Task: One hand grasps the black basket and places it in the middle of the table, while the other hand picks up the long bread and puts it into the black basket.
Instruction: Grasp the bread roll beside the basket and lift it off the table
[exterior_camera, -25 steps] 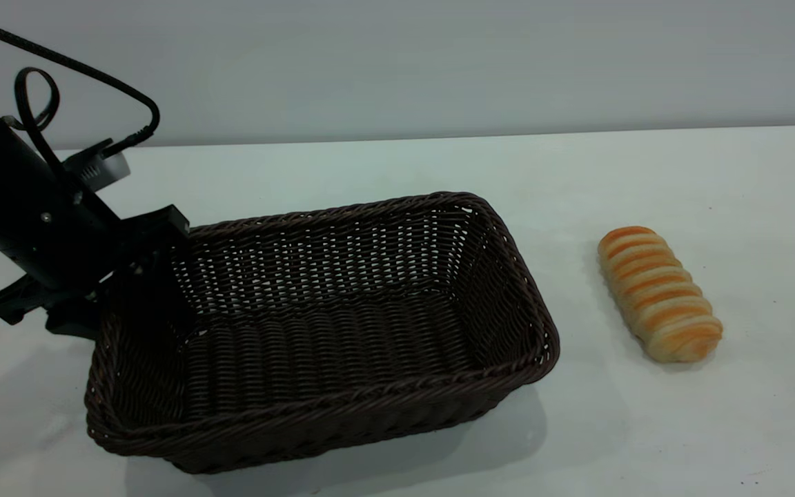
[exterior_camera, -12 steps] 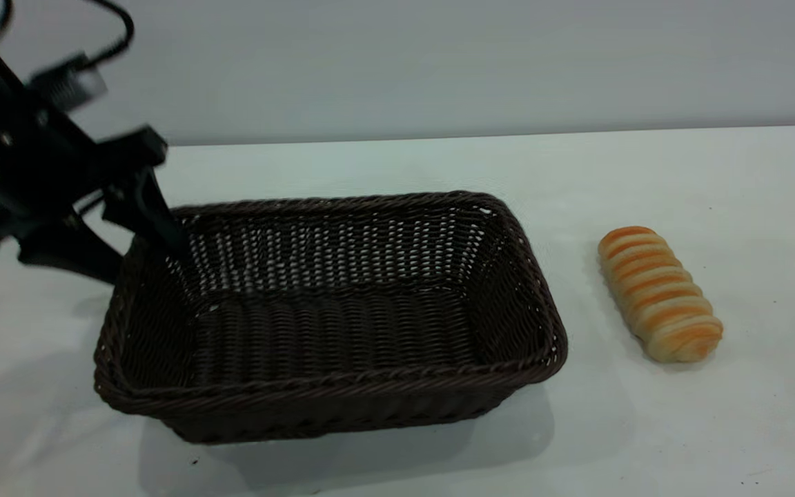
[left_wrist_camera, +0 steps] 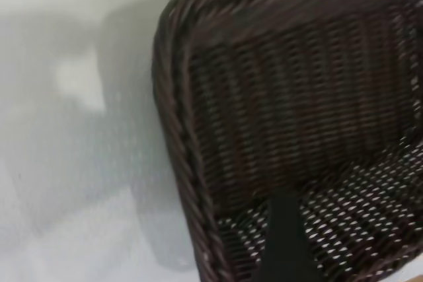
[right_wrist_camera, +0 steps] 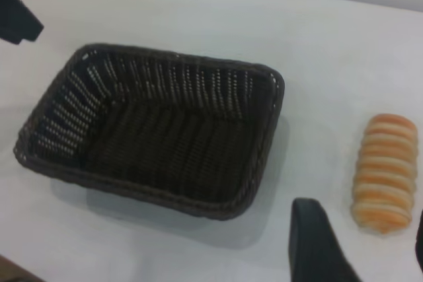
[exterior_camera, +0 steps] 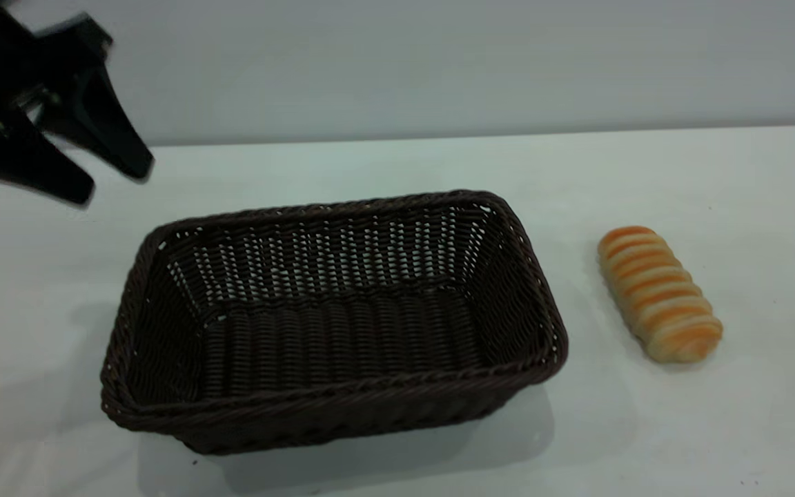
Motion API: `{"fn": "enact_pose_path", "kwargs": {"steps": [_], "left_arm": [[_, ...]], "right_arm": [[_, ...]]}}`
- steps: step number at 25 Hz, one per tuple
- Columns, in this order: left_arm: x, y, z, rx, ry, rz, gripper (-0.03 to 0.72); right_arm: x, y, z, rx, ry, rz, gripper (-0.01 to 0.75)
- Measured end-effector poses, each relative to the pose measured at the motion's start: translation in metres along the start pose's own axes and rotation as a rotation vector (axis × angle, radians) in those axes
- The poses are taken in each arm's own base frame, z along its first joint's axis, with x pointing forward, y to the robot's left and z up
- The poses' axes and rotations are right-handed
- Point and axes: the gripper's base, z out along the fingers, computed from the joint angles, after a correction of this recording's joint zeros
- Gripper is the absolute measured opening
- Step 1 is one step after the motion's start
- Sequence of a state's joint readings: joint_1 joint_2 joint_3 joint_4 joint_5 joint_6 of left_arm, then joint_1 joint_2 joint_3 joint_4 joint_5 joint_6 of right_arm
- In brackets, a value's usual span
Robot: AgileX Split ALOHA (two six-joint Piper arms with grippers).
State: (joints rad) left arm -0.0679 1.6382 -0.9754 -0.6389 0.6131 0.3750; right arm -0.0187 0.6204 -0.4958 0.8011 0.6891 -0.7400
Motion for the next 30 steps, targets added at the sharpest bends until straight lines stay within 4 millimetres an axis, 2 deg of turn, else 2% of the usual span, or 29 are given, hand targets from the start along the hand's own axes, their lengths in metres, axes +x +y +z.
{"fn": "enact_pose_path", "kwargs": {"steps": [5,9,13,16,19,22,28,30], "left_arm": [[0.001,-0.021,-0.051,0.009,-0.174,0.095,0.577],[0.012,-0.041,-0.099,0.021,-0.326,0.178,0.577],[0.03,-0.058,-0.141,0.035,-0.464,0.242,0.577],[0.044,-0.067,-0.164,0.044,-0.539,0.277,0.577],[0.058,-0.073,-0.181,0.055,-0.599,0.305,0.577],[0.07,-0.079,-0.196,0.066,-0.652,0.327,0.577],[0.086,-0.084,-0.208,0.082,-0.664,0.36,0.577],[0.087,-0.085,-0.207,0.086,-0.651,0.363,0.576]], "right_arm": [[-0.003,-0.021,0.048,-0.05,0.088,0.097,0.356],[0.003,-0.043,0.095,-0.061,0.111,0.188,0.356],[0.02,-0.066,0.137,-0.031,0.151,0.272,0.356],[0.034,-0.078,0.158,-0.004,0.204,0.283,0.356],[0.037,-0.089,0.176,0.012,0.241,0.283,0.356],[0.031,-0.1,0.194,0.025,0.257,0.276,0.356],[0.005,-0.118,0.217,0.049,0.341,0.194,0.356],[0.001,-0.123,0.224,0.056,0.398,0.17,0.356]]}}
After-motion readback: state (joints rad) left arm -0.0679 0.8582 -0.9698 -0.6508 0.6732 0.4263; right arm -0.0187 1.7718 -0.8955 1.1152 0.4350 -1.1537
